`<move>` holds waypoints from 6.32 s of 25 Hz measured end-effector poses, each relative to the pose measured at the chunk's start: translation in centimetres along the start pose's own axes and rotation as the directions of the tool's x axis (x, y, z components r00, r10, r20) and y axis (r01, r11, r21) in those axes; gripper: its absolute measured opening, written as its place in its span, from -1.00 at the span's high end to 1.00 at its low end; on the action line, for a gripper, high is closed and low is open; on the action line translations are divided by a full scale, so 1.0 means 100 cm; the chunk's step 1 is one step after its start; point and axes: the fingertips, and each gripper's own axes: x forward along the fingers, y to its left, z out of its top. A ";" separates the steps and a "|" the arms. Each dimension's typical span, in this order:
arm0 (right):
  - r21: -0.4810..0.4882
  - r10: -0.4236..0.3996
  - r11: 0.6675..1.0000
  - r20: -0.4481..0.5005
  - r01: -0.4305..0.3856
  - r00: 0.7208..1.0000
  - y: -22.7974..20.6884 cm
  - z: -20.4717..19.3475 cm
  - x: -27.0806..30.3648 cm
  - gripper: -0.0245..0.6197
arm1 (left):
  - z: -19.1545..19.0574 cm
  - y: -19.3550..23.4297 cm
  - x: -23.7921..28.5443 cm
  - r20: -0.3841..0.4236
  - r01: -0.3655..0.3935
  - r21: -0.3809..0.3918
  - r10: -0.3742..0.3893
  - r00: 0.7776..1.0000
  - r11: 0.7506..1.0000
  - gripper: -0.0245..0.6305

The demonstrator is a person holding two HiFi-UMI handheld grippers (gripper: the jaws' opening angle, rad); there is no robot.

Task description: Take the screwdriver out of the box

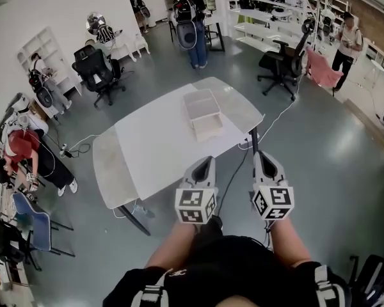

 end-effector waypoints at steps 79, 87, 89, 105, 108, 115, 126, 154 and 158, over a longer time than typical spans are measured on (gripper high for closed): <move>0.162 0.455 0.232 -0.890 -0.959 -0.040 0.057 -0.318 0.430 0.70 | -0.039 0.357 0.246 -0.222 -0.581 -0.119 0.549 0.806 0.805 0.91; 0.245 0.356 0.157 -0.918 -0.957 -0.176 0.058 -0.357 0.425 0.60 | -0.048 0.358 0.222 -0.254 -0.662 -0.118 0.622 0.740 0.740 0.91; 0.262 0.333 0.151 -0.922 -0.953 -0.200 0.057 -0.368 0.425 0.59 | -0.052 0.359 0.218 -0.262 -0.678 -0.116 0.636 0.726 0.726 0.91; 0.155 0.209 0.061 -0.968 -0.986 -0.139 0.074 -0.411 0.428 0.67 | -0.057 0.370 0.187 -0.275 -0.738 -0.116 0.692 0.667 0.665 0.91; 0.162 0.238 0.086 -0.961 -0.983 -0.138 0.077 -0.407 0.426 0.68 | -0.056 0.374 0.187 -0.271 -0.728 -0.111 0.684 0.677 0.676 0.91; 0.202 0.322 0.196 -0.937 -0.960 -0.131 0.082 -0.379 0.422 0.69 | -0.049 0.380 0.198 -0.242 -0.688 -0.112 0.652 0.718 0.717 0.91; 0.094 0.556 0.526 -0.790 -0.845 0.258 0.076 -0.286 0.491 0.69 | -0.043 0.378 0.248 -0.200 -0.564 -0.095 0.539 0.818 0.820 0.91; -0.064 0.194 0.977 -0.141 -0.205 0.971 -0.052 -0.070 0.513 0.69 | -0.011 0.333 0.349 -0.137 -0.277 -0.082 0.265 0.955 0.957 0.91; -0.053 0.204 0.976 -0.131 -0.212 0.970 -0.053 -0.072 0.511 0.69 | -0.010 0.329 0.353 -0.128 -0.266 -0.077 0.255 0.958 0.961 0.91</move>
